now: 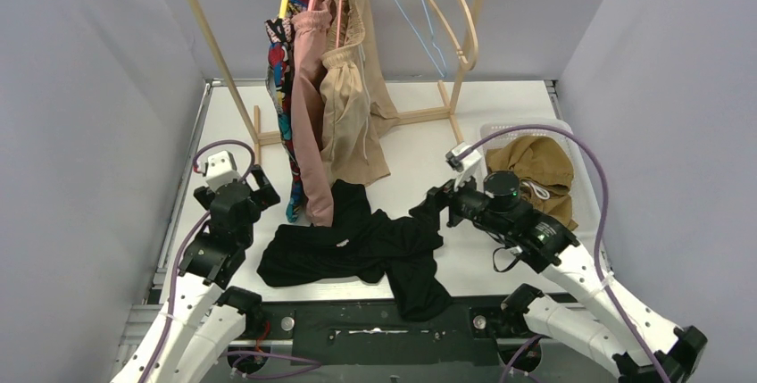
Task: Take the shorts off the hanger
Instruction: Pick up the shorts at the center of the board.
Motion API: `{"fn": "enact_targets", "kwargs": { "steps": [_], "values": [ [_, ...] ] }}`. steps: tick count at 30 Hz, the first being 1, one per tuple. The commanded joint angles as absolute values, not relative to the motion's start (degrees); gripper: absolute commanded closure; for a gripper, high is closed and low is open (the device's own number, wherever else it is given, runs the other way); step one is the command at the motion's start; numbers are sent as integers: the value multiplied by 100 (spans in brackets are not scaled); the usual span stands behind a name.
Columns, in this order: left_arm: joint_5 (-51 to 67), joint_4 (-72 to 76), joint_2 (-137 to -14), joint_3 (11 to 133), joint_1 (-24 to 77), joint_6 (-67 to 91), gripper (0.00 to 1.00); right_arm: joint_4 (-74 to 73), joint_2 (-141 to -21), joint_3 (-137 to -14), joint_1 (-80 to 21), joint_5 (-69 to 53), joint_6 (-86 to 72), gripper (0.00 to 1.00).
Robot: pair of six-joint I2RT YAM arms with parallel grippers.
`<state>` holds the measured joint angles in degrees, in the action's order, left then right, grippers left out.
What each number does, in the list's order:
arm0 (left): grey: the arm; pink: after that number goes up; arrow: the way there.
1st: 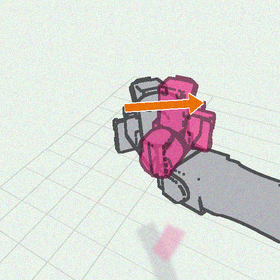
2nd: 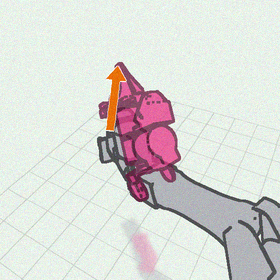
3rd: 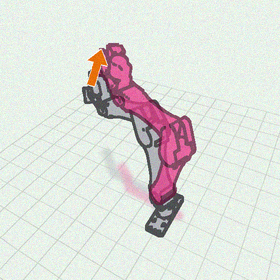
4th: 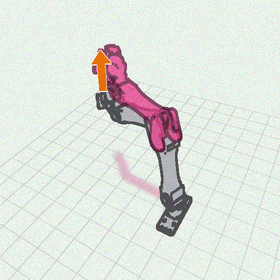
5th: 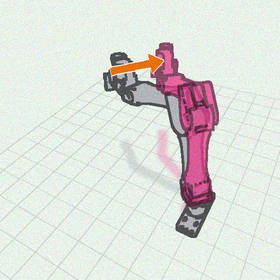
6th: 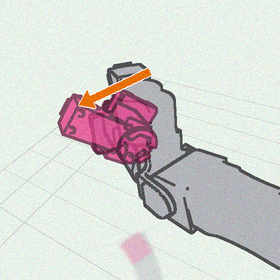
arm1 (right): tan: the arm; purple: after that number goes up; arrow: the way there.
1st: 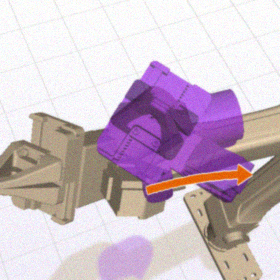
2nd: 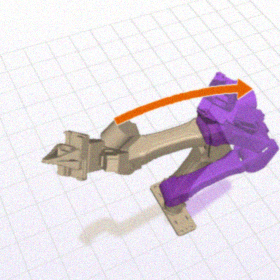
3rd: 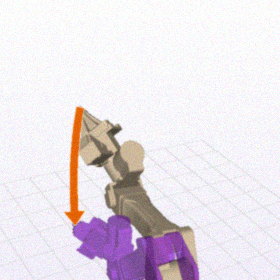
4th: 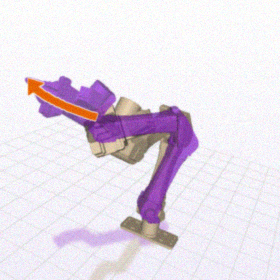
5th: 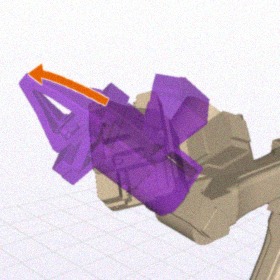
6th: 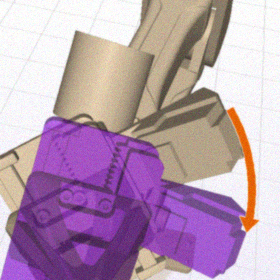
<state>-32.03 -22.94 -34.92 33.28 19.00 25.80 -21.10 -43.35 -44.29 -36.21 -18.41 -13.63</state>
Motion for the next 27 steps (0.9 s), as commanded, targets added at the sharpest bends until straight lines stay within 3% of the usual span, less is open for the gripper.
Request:
{"fn": "enact_targets", "kwargs": {
  "steps": [1, 27],
  "values": [
    [-3149, -2180, -3410, 3590, 1863, 2646, 9, -1428, -4594, -4503, -4352, -916, -1435, 13],
    [-3522, -2293, -3861, 3625, 1856, 2675, 9, -1391, -6097, -4788, -4999, -1370, -189, 12]
  ]
}}
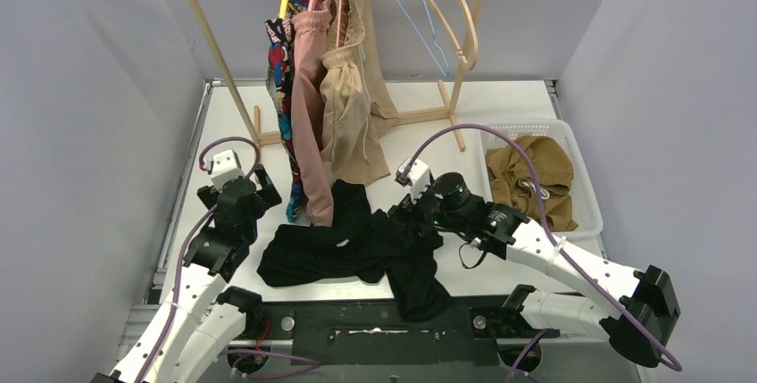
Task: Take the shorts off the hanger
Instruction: Pick up the shorts at the center of the board.
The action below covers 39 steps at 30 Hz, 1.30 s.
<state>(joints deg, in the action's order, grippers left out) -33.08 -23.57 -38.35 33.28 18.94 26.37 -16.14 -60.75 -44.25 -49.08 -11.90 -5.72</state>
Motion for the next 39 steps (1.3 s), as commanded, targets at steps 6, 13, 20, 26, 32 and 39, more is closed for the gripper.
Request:
{"fn": "enact_targets", "kwargs": {
  "steps": [6, 13, 20, 26, 32, 39],
  "values": [
    [-3569, -2325, -3887, 3639, 1855, 2714, 9, -1587, -6222, -4778, -5320, -1288, -178, 12],
    [-3612, -2333, -3855, 3665, 1855, 2741, 9, -1562, -7095, -4862, -5908, -235, -696, 11],
    [-3641, -2360, -3757, 3630, 1861, 2758, 9, -1392, -8400, -5552, -6118, 124, -609, 9],
    [-3601, -2363, -3820, 3638, 1865, 2749, 9, -1658, -9283, -6193, -6134, 472, -720, 16],
    [-3566, -2351, -3829, 3630, 1864, 2749, 9, -1373, -9171, -5764, -6118, 276, -505, 62],
    [-3501, -2299, -3889, 3625, 1864, 2718, 9, -1277, -8239, -5316, -5973, -249, -86, 100]
  ]
}}
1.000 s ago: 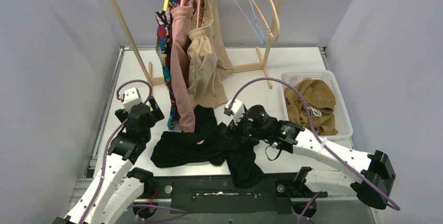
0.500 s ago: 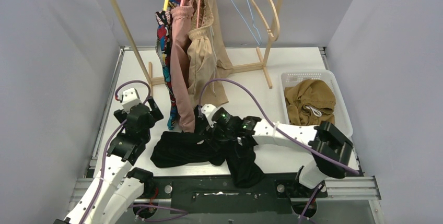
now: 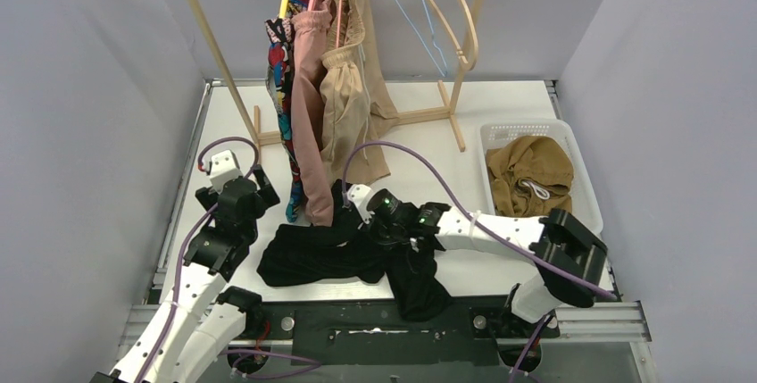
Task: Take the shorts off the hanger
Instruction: Pick up the shorts at the center of the board.
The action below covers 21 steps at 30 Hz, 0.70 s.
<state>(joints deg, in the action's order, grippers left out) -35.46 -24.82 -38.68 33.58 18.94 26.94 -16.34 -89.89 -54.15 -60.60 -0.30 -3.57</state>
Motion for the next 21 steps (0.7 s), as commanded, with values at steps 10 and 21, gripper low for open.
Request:
{"fn": "enact_targets", "kwargs": {
  "steps": [10, 21],
  "values": [
    [-3437, -2260, -3980, 3629, 1862, 2683, 9, -843, -7192, -4716, -5689, 486, -353, 37],
    [-3459, -2315, -3961, 3632, 1865, 2680, 9, -855, -9106, -5524, -5584, -1412, 321, 10]
  ]
}}
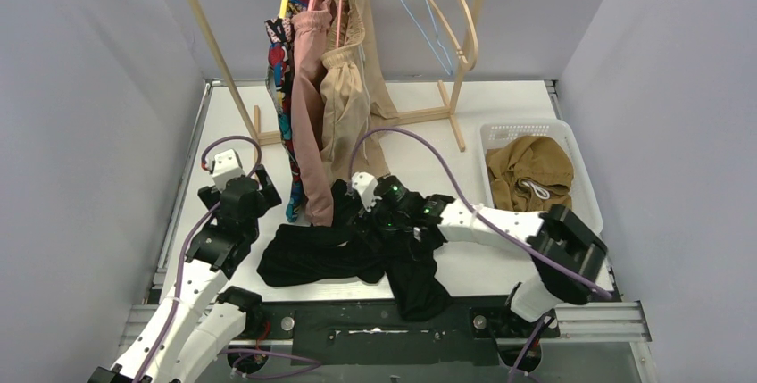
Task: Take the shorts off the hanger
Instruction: Pick up the shorts at the center of the board.
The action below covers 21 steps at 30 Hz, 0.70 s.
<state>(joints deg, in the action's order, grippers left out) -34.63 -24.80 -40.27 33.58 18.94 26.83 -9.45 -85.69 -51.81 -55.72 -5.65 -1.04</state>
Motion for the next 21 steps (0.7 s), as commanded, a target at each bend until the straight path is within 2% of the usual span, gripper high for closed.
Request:
{"fn": "enact_targets", "kwargs": {
  "steps": [1, 3, 7, 8, 10, 11, 21],
  "values": [
    [-3470, -2324, -3937, 3635, 1864, 2688, 9, -921, -9253, -5532, -5587, -1389, 322, 13],
    [-3493, -2353, -3896, 3627, 1863, 2706, 9, -1103, -9319, -5495, -5590, -1358, 366, 24],
    [-3464, -2276, -3874, 3604, 1863, 2701, 9, -1214, -8996, -5303, -5561, -1433, 434, 52],
    [-3437, -2262, -3899, 3602, 1863, 2692, 9, -1221, -8857, -5266, -5568, -1399, 462, 64],
    [-3404, -2274, -3968, 3626, 1864, 2689, 9, -1181, -8518, -5203, -5563, -1261, 498, 96],
    [-3402, -2289, -3997, 3642, 1869, 2689, 9, -1183, -8321, -5188, -5566, -1177, 547, 100],
    [-3401, -2272, -3937, 3621, 1864, 2688, 9, -1549, -6158, -5812, -5502, -160, 1366, 100]
  ]
}}
